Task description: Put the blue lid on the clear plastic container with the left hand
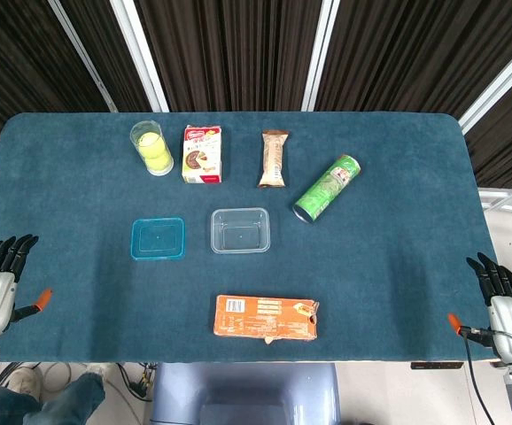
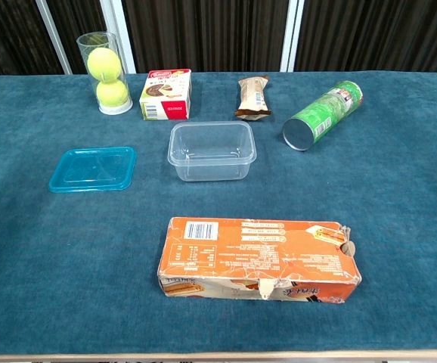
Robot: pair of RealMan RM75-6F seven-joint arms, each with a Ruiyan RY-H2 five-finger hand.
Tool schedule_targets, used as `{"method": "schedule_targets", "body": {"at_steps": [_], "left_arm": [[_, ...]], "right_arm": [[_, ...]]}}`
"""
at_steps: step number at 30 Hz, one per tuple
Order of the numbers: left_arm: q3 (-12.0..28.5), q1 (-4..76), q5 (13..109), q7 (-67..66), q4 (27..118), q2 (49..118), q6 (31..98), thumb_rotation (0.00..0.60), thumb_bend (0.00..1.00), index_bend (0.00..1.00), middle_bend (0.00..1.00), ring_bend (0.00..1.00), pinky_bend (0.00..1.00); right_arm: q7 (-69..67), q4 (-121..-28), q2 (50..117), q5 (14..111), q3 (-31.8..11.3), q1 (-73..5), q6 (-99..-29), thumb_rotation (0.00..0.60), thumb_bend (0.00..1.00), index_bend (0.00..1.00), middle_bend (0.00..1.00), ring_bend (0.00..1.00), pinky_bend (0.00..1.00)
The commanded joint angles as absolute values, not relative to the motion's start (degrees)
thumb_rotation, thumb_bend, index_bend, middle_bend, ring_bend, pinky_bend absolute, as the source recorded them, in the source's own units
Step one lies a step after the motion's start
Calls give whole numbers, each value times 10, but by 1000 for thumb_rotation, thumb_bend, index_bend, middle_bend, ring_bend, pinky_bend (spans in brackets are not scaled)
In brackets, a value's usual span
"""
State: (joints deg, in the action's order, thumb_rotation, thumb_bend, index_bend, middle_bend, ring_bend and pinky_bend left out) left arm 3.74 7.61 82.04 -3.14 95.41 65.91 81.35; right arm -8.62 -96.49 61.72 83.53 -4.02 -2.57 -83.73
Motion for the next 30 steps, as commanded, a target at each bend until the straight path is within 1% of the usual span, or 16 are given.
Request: {"method": "schedule_targets", "body": {"at_steps": [1,11,20,25,28,30], "left_arm": [[37,76,821,-33,955,660,814,600,274,85,53,0,14],[36,70,826,-38,962,659,829,600,270,81,53,0,15],[45,74,803,-37,955,662,818,600,216,73,53,0,15],[48,76,802,-30,954,661,818,600,158,44,49,0,15],[61,90,780,-40,951,659,795,600,156,6,44,0,15],[78,117,751,-59,957,651,754,600,155,0,44,0,15]], "right_arm": [[-89,-965,616,835,-40,-24,-839,600,292,96,0,0,0],[-95,-963,613,846,-37,-23,-844,600,292,96,0,0,0],[-96,-963,613,843,-38,-24,-840,600,292,96,0,0,0],[-99,-966,613,841,-38,-22,-842,600,292,96,0,0,0],[-100,-967,612,839,-38,-22,-840,600,292,96,0,0,0],[-102,-968,612,838,-38,-23,-838,600,292,96,0,0,0]]}}
